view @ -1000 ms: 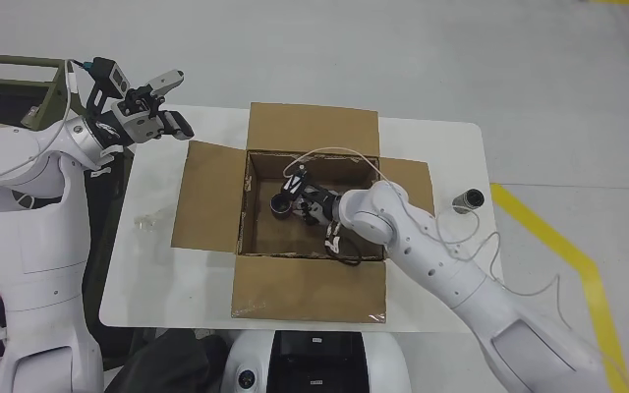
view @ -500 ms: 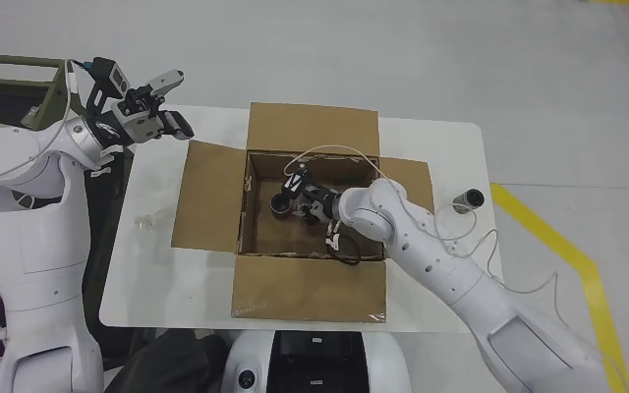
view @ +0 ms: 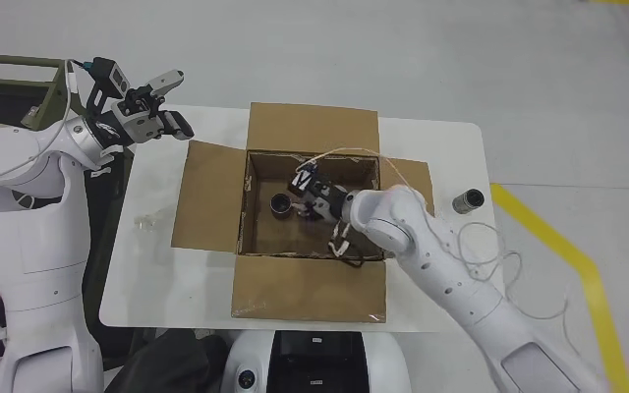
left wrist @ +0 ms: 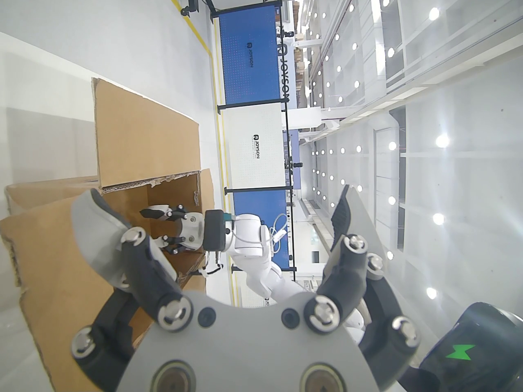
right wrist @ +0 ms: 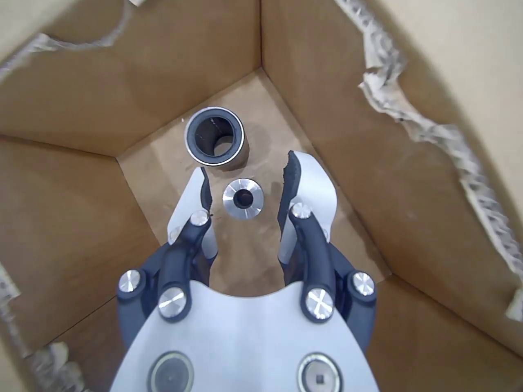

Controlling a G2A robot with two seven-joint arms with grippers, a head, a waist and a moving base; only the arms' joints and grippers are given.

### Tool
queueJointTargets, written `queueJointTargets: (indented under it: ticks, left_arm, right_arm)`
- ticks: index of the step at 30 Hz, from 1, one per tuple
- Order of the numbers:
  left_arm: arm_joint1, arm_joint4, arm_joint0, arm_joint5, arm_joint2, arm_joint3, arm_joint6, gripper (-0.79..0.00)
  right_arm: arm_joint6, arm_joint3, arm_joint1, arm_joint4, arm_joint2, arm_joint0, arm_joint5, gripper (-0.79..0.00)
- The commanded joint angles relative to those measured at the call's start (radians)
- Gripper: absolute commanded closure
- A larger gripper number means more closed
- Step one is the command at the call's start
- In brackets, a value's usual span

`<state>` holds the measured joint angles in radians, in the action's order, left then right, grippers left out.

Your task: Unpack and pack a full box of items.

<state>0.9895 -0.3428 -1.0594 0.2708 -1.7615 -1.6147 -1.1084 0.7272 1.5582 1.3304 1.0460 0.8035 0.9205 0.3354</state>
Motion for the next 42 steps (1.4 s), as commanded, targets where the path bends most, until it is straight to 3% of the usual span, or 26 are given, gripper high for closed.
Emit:
queueJointTargets:
  ticks: [1,12,22,26,34,39,42]
  left_arm:
    - [0.0,0.0,0.0,0.0,0.0,0.0,0.0,-0.785]
    - [0.0,0.0,0.0,0.0,0.0,0.0,0.0,-0.785]
    - [0.0,0.0,0.0,0.0,0.0,0.0,0.0,-0.785]
    - [0.0,0.0,0.0,0.0,0.0,0.0,0.0,-0.785]
    - [0.0,0.0,0.0,0.0,0.0,0.0,0.0,-0.785]
    - [0.0,0.0,0.0,0.0,0.0,0.0,0.0,-0.785]
    - [0.0,0.0,0.0,0.0,0.0,0.0,0.0,-0.785]
  right_arm:
    - [-0.002,0.062,-0.011,0.011,0.028,0.035,0.004,-0.382]
    - [-0.03,0.292,-0.061,0.106,0.178,0.226,0.008,-0.391]
    - [-0.145,0.445,-0.102,0.155,0.376,0.439,-0.018,-0.416]
    - [-0.208,0.477,-0.113,0.153,0.456,0.525,-0.043,-0.462]
    - [-0.303,0.514,-0.128,0.129,0.594,0.664,-0.069,-0.471]
    - [-0.325,0.52,-0.135,0.107,0.66,0.713,-0.072,-0.613]
    - [-0.277,0.534,-0.138,0.123,0.677,0.72,-0.082,-0.677]
